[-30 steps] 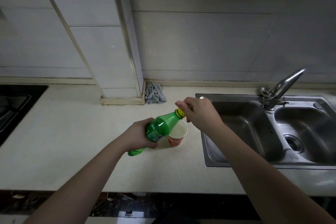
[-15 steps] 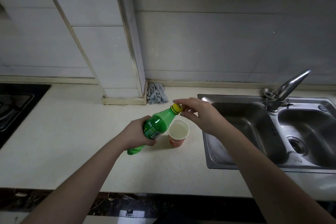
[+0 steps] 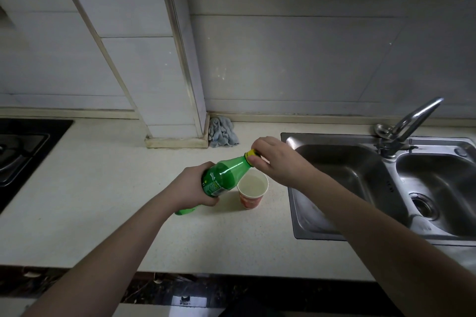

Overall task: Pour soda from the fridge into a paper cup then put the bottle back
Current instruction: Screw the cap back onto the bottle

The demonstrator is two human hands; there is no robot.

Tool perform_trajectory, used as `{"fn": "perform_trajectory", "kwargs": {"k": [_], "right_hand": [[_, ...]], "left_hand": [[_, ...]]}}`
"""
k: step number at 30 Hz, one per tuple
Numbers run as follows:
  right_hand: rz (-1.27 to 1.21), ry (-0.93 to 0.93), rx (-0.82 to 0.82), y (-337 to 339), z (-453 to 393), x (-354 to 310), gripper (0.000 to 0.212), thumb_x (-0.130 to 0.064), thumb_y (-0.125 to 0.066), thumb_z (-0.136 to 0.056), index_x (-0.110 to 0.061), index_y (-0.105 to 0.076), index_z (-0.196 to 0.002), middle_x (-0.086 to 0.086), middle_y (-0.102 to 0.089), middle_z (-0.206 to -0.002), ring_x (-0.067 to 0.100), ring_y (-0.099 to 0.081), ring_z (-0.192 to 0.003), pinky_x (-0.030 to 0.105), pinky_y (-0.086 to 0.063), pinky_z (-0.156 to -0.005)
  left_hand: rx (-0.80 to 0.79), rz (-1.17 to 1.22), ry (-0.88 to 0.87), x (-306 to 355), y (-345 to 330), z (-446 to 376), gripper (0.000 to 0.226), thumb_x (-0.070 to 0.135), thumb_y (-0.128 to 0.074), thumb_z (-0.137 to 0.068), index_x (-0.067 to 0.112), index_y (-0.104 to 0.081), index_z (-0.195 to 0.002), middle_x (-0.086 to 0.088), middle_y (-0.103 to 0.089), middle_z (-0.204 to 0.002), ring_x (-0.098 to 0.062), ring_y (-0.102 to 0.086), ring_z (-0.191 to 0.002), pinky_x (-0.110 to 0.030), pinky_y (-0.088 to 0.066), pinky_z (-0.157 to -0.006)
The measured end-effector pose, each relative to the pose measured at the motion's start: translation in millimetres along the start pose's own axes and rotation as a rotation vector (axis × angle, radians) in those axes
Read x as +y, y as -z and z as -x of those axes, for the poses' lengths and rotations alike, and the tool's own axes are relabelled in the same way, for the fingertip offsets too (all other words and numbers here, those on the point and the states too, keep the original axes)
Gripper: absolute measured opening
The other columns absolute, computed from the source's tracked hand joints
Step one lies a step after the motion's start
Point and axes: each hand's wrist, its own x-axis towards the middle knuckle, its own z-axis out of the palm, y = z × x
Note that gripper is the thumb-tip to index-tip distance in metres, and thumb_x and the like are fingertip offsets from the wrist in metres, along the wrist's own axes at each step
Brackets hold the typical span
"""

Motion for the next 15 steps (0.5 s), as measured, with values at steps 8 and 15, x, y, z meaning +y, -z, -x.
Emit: {"fn": "perform_trajectory", "kwargs": {"k": [8,15], "right_hand": [[-0.059,-0.248,0.12,-17,6,-6,0.053,-0.049,-0.028,-0.097,-0.017,-0.046,-0.06,-0.002,-0.041,-0.053,0.015,-0.038,-0.05,0.026,-0.021,-0.047],[0.111,0.055,0.276,-16,10,7,0.038,-0.04,-0.04,-0.09,-0.012,-0.052,-0.067,-0.001,-0.046,-0.057,0.015,-0.041,-0.05,0.02,-0.023,-0.052]], "left_hand": [[0.009,-0.044,-0.033,3,0,-1,0.059,0.018,-0.082,-0.06,0.028,-0.058,-0.114,0.01,-0.067,-0.095,-0.008,-0.062,-0.085,-0.026,-0.053,-0.071],[-0.067,-0.028,-0.058,9,-1,0,0.052,0.02,-0.082,-0.059,0.031,-0.057,-0.104,0.014,-0.066,-0.09,-0.002,-0.062,-0.081,-0.021,-0.049,-0.067]]}}
